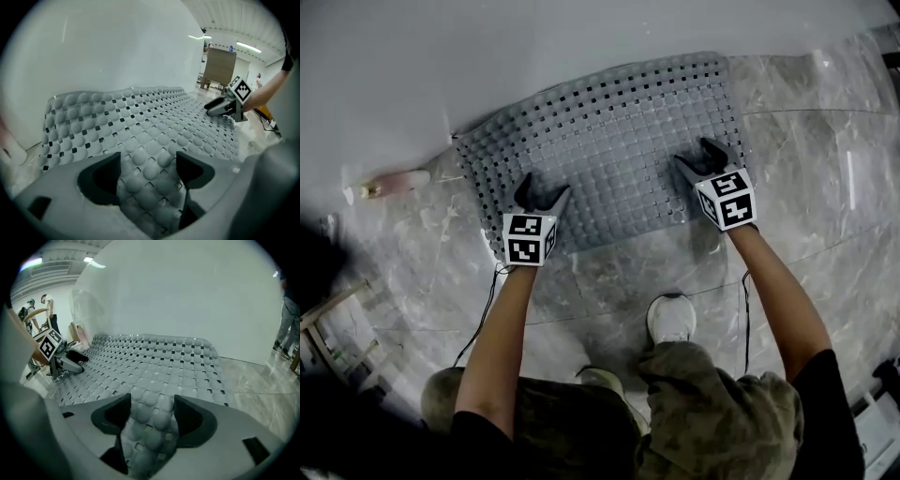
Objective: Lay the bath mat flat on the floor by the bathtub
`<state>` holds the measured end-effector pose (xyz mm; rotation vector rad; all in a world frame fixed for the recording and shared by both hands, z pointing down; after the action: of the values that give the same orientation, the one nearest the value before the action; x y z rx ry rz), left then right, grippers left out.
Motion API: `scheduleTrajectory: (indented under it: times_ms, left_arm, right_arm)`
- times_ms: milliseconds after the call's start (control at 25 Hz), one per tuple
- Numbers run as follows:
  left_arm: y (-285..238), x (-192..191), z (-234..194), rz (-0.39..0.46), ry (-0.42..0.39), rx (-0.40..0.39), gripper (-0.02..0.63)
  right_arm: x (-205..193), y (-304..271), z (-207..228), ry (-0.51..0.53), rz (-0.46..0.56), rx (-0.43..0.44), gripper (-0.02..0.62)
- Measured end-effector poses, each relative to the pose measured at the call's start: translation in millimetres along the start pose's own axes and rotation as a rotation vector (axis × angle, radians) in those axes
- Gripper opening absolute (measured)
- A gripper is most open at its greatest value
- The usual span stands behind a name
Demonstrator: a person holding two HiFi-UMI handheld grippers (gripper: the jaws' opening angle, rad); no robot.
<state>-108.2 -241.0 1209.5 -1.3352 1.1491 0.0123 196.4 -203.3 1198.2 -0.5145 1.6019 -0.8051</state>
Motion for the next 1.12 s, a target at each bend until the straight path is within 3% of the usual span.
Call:
scheduleTrajectory:
  times_ms: [200, 360, 480, 640, 760, 880, 960, 1120]
  left_arm:
    - [-0.5, -6.0, 29.2, 0.018, 0.048, -0.036, 0.391]
    - [0.1, -4.2, 27.2, 0.034, 0.059, -0.022, 0.399]
    - [4.2, -0.9, 26.7, 0.013, 0.062, -0.078, 0.397]
    - [38.2, 17.9, 7.9, -0.004, -0.113, -0.147, 0.397]
    - [86.3, 11.8, -38.4, -0.01, -0.153, -0.085, 0.396]
    - [122.4, -25.2, -86.2, -0.058, -0.06, -0.004, 0.396]
    - [133.2, -59.3, -100.4, -0.08, 0.052, 0.017, 0.396]
    - [131.5, -97.2, -95.0, -0.052, 0.294, -0.078, 0.396]
  right_arm:
    - [-22.3, 17.9, 8.0, -0.021, 0.005, -0.012, 0.262]
    - [-18.8, 15.4, 8.0, -0.018, 0.012, -0.003, 0.262]
    - [-22.0, 18.5, 7.2, 0.0, -0.005, -0.003, 0.262]
    - [-7.1, 28.5, -4.3, 0.099, 0.037, 0.001, 0.262]
    - [6.4, 32.7, -36.7, 0.124, 0.061, 0.057, 0.262]
    - [17.5, 32.9, -85.5, 0.151, 0.059, 0.146, 0.261]
    - [26.7, 31.7, -120.9, 0.194, 0.057, 0.224, 0.262]
    - [46.2, 34.0, -194.6, 0.294, 0.07, 0.39, 0.261]
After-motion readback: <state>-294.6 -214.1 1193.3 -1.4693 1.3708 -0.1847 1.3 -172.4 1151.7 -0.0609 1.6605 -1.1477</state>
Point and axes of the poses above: the fingertips, and each gripper's own axes: y backward along the fingers, z to its right, x out of its top, the point moved 2 cm from there along y, backward along the fingers, and after that the axes turned 9 degrees about -x, right-handed, at the moved point
